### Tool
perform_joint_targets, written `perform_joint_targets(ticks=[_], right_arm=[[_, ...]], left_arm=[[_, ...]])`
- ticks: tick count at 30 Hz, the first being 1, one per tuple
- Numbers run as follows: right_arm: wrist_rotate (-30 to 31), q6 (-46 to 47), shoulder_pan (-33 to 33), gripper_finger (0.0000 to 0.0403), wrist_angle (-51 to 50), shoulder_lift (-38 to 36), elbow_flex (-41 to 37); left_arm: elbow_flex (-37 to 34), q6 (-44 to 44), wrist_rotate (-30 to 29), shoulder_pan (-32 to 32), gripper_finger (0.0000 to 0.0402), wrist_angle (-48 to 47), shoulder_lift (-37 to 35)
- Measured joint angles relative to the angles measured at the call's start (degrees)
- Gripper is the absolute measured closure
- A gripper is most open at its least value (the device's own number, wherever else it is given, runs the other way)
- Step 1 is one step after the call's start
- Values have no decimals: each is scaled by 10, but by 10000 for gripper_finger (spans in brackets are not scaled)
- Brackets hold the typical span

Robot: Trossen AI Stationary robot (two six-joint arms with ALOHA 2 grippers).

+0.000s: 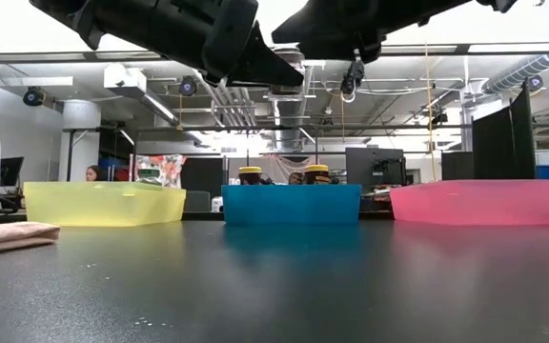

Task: Sort spices by type
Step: Put the brown seasoning bottle into the pink bin

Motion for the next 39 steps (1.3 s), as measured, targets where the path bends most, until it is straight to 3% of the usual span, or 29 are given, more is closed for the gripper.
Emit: perform_joint_targets(ticks=[11, 20, 26, 32, 39], right_arm=[[-1, 41, -31, 135, -76, 21, 37], [-5, 41, -31, 239, -87, 22, 39], [-5, 42, -31, 239, -89, 21, 39], [5, 45, -32, 239, -106, 16, 37], [10, 96, -58, 239, -233, -46, 36]], left_arm=[[0, 4, -1, -2, 224, -1, 1], [0, 9, -2, -2, 215, 4, 1], [0, -16, -1, -2, 203, 8, 1], [0, -20, -3, -3, 149, 0, 1], [0, -8, -10, -4, 111, -17, -2]])
